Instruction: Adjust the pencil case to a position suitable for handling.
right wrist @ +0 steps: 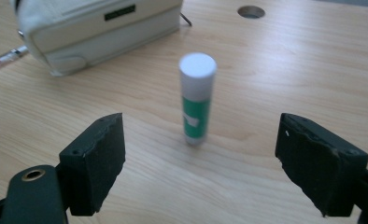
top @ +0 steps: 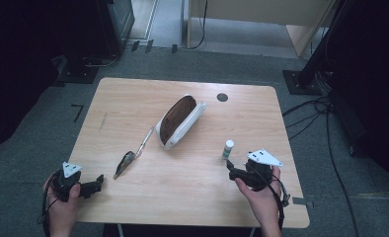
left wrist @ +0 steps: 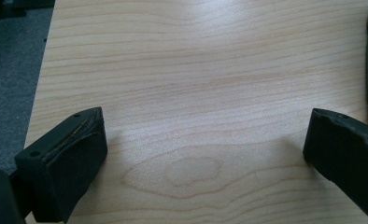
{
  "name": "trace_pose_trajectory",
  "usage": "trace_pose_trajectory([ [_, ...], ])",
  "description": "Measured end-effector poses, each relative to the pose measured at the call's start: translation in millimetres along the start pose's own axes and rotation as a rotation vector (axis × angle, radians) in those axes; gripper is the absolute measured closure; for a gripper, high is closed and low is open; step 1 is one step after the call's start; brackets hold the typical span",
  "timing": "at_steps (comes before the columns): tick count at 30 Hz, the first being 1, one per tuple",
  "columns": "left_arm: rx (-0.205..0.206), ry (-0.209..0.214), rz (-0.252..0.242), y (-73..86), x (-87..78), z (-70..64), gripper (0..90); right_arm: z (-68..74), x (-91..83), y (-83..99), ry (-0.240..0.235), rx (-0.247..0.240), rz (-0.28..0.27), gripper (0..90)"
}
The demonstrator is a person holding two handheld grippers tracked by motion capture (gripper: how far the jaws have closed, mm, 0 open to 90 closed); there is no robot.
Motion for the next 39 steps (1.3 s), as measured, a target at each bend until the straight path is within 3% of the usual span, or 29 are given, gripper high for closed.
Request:
trace_pose_trajectory([
  [2,0.000,0.000,0.001,-0.1,0.1,0.1,0.0,3.6,1.5,-4.0,-0.003,-0.002,-0.005,15.8],
  [8,-0.005,-0.003,-0.002,-1.0,1.0,-0.1,0.0,36.4,16.6,-33.0,-0.052,-0.026,-0.033,15.7],
  [12,-0.004,-0.003,-0.002,-1.0,1.0,-0.1,0.0,52.5,26.5,-42.8,-0.052,-0.035,-0.023,14.6],
  [23,-0.004,-0.003,-0.002,-1.0,1.0,-0.1,0.0,102.1,56.5,-66.4,-0.121,-0.028,-0.026,13.5],
  [39,-0.004,-0.006,-0.002,-1.3,1.2,0.2,0.0,141.0,114.9,-86.3,-0.082,0.021,-0.006,12.7],
])
Point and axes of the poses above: each handheld gripper's, and its own axes: x roughly forward along the jaws, y roughly out of its underside, z roughly to its left, the point moved 9 cm from there along x, roughly forward along the jaws, and after that the axes turned 8 degrees about -x, right-handed, at the moved point
